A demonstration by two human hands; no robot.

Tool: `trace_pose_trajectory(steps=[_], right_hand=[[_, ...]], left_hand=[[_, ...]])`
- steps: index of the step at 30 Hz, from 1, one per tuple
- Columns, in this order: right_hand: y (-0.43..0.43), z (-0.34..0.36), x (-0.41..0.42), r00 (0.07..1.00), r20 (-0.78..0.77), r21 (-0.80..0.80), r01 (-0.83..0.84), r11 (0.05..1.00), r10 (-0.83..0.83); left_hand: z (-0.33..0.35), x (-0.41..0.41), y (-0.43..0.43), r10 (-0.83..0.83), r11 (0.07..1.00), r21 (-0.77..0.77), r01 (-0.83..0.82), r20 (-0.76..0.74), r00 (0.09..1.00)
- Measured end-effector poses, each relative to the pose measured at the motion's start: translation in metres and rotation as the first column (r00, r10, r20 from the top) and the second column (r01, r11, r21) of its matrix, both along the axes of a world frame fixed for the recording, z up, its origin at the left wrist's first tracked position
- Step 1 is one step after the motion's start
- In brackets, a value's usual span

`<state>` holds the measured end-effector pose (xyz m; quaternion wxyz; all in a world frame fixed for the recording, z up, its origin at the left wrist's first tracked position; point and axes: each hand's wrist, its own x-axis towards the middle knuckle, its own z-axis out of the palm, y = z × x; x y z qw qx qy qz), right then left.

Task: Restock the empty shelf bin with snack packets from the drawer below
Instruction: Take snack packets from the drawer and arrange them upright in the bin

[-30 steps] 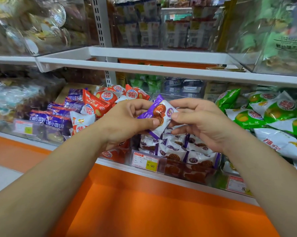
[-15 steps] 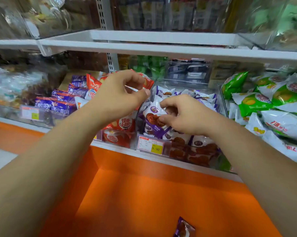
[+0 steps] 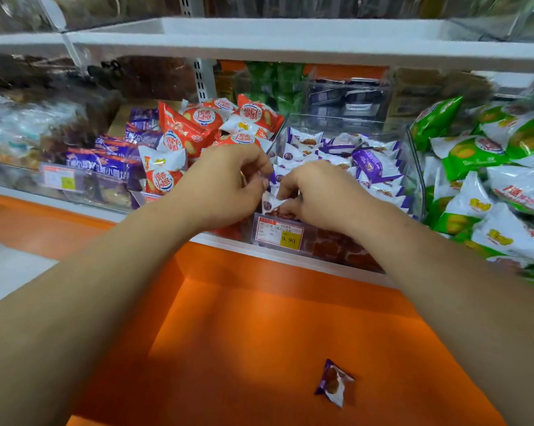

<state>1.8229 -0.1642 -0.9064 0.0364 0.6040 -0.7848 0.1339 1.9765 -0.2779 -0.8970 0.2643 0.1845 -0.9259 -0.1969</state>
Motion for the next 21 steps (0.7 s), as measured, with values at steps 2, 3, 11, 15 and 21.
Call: trace_pose_trajectory(steps=[2,3,11,15,21], right_hand=[[0.000,-0.007,-0.002,1.000,-0.006,-0.058,-0.009,0.998,0.009],[0.000,-0.009,-0.004,1.000,-0.017,-0.093,-0.028,0.995,0.026],[0.002,-0.024,-0.015,0.975,-0.086,-0.137,-0.213,0.967,0.203],[-0.001,-0.024,-0.015,0.980,-0.074,-0.087,-0.193,0.977,0.187],[0.018,-0.014,-0.030,0.985,0.056,-0.074,-0.158,0.985,0.162]], left_hand=[[-0.001,0.002,0.001,-0.005,1.000,-0.005,0.005,0.028,1.000],[-0.001,0.003,0.002,-0.015,1.000,0.002,0.015,0.032,0.999],[-0.002,0.003,0.008,-0.087,0.996,0.030,0.085,0.048,0.995],[-0.002,0.004,0.016,-0.183,0.982,0.059,0.177,0.113,0.977],[-0.004,0.004,0.034,-0.230,0.969,0.152,0.197,0.247,0.941]])
